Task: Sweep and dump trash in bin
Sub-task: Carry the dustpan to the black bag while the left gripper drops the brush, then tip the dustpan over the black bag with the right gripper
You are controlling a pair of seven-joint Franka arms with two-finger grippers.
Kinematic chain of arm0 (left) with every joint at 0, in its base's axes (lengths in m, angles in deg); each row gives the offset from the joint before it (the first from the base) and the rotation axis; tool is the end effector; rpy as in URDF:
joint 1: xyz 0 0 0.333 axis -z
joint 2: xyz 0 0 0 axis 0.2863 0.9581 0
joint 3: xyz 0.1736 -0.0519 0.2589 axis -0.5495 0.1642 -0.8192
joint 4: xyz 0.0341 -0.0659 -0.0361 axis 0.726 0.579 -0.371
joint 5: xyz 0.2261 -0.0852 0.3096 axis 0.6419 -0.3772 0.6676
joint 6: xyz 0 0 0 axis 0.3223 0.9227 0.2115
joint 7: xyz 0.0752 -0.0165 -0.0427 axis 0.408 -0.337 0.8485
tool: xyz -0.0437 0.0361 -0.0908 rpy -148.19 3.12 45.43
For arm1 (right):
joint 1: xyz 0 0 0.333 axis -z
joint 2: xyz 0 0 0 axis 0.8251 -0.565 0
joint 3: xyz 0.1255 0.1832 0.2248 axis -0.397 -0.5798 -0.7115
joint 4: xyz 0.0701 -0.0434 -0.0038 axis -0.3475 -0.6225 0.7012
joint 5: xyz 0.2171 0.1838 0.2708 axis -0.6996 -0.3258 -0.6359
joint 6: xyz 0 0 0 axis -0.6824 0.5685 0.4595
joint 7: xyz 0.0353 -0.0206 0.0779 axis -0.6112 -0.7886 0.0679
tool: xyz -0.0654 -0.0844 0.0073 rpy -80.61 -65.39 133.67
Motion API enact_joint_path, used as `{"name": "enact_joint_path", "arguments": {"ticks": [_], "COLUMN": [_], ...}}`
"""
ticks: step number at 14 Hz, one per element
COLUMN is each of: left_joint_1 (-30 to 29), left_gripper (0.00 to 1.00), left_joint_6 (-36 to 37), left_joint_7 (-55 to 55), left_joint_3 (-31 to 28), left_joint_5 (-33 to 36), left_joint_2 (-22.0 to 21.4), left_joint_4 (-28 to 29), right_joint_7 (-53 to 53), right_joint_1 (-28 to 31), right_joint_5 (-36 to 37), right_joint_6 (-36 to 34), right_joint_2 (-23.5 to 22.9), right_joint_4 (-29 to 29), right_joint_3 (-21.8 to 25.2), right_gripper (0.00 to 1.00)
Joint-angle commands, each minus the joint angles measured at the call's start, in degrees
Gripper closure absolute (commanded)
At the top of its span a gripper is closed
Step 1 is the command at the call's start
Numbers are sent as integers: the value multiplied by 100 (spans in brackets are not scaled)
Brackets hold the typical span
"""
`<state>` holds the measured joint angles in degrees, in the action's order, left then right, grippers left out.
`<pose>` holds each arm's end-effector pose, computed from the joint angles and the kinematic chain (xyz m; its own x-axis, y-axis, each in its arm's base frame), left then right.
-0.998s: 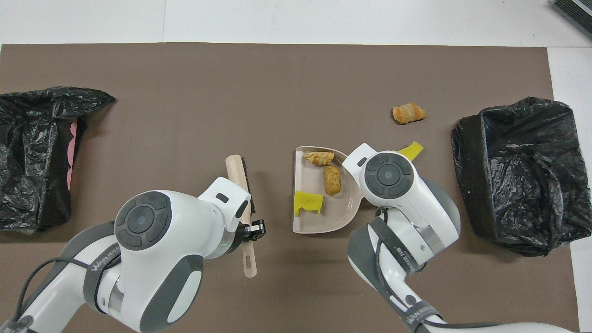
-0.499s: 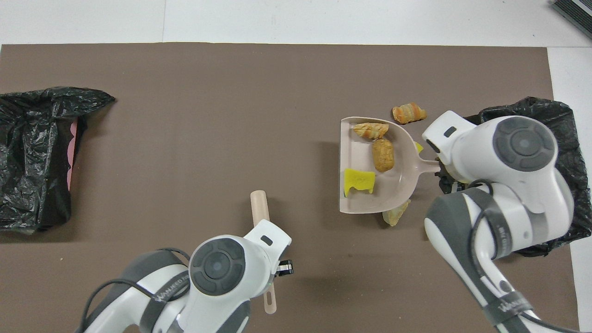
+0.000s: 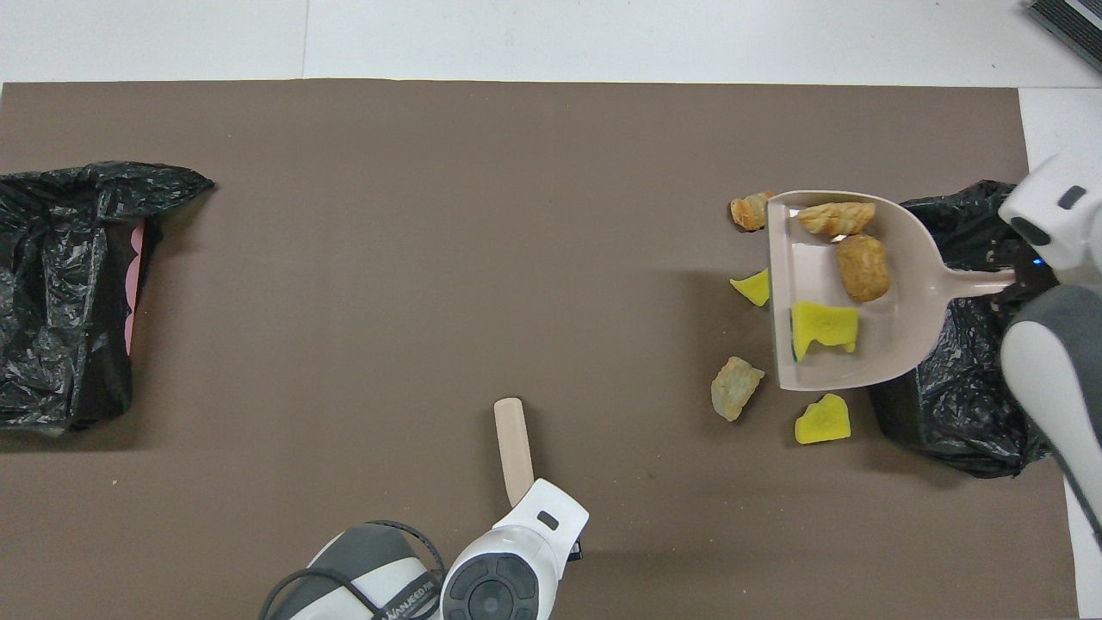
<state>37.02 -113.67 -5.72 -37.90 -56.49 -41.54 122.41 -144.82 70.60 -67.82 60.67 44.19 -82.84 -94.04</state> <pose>0.2609 -0.3952 0.3536 0.9889 0.0913 -0.1170 0.0980 -0.9938 0.0531 0.5665 -0.0846 0.5193 0.0199 0.9845 -0.1742 0.9982 -0.0095 0.0600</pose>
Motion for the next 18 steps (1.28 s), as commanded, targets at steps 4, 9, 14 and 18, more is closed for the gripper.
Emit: {"name": "enact_joint_path", "arguments": {"ticks": [4, 9, 14, 18], "left_joint_1": [-512, -1532, -2630, -3614], "left_gripper": [0, 0, 0, 0], "left_joint_6": [49, 260, 962, 1665], "left_joint_7": [38, 3, -1663, -3429], "left_joint_3": [-64, -91, -108, -108], "left_joint_5": [474, 475, 475, 475], "left_joint_2": [38, 188, 355, 496], "left_joint_4": [-324, -913, -1791, -2600], "right_joint_7": [-782, -546, 404, 1273], "right_joint_1": [978, 1119, 1058, 742], "right_joint_5": [450, 1813, 3228, 4415], "right_joint_6": [214, 908, 1209, 1103], "right_joint_2": [19, 211, 633, 774], "right_joint_4": [93, -301, -943, -1321], "right_joint_3": [3, 3, -14, -23], "right_gripper": [100, 100, 100, 100]}}
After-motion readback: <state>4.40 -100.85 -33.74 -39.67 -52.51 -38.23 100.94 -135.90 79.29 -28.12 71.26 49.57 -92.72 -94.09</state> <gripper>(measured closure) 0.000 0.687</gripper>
